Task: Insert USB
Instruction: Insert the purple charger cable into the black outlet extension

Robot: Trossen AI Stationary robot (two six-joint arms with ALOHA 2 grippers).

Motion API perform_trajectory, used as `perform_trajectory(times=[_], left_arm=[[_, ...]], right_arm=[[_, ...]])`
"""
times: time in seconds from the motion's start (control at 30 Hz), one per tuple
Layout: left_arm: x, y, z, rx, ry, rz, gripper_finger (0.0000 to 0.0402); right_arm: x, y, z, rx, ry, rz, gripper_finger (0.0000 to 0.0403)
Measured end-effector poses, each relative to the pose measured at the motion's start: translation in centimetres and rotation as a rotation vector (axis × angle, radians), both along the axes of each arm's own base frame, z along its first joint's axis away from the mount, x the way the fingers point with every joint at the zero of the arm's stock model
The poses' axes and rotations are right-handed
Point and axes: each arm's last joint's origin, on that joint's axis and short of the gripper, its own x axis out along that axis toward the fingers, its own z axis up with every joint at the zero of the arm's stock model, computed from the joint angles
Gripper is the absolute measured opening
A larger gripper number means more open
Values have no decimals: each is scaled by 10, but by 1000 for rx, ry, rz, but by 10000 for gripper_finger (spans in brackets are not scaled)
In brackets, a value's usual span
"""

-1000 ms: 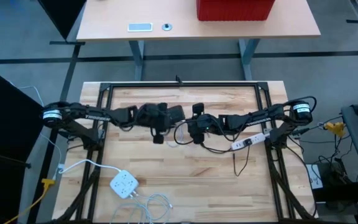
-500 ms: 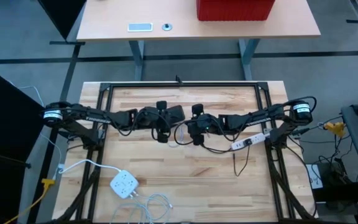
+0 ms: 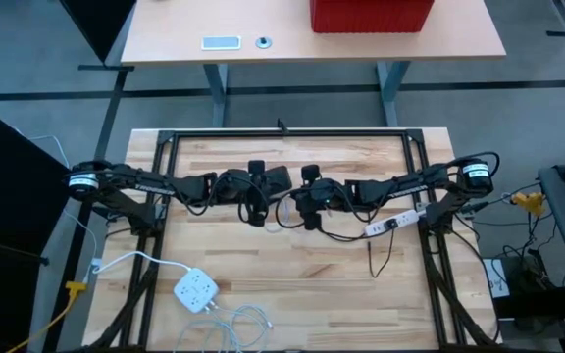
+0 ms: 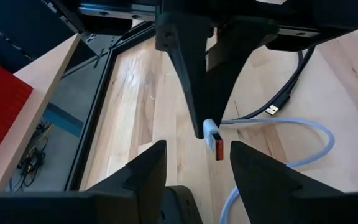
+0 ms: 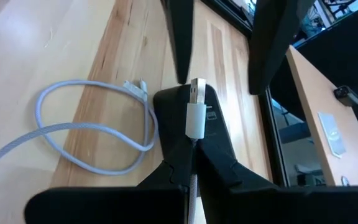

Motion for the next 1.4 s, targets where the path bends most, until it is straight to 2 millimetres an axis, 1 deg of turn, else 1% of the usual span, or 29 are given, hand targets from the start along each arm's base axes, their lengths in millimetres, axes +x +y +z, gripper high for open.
perform_trajectory(times=[0.17, 0.4, 0.63, 0.8, 0.93, 1.13, 1.23, 1.4], left_arm=[[0, 0, 0, -1, 3, -1, 156], [1, 0, 3, 1, -32, 0, 124], [2, 0, 3, -2, -37, 1, 84], [1, 0, 3, -55, -48, 25, 53], [1, 0, 3, -70, -52, 33, 18], [1, 0, 3, -99, -61, 45, 14], [0, -2, 3, -122, -70, 44, 14], [-7, -4, -3, -140, -125, 50, 14]], right_arm=[[2, 0, 4, -3, -51, -1, 0], [4, 0, 7, 12, -65, -10, 0], [4, 0, 7, 13, -66, -11, 0], [4, 0, 7, 13, -67, -11, 0], [5, 0, 10, 21, -79, -14, 0], [5, 1, 10, 30, -76, 2, 2], [5, 4, 11, 44, -80, 8, 23], [2, 5, 10, 74, -79, 8, 88]])
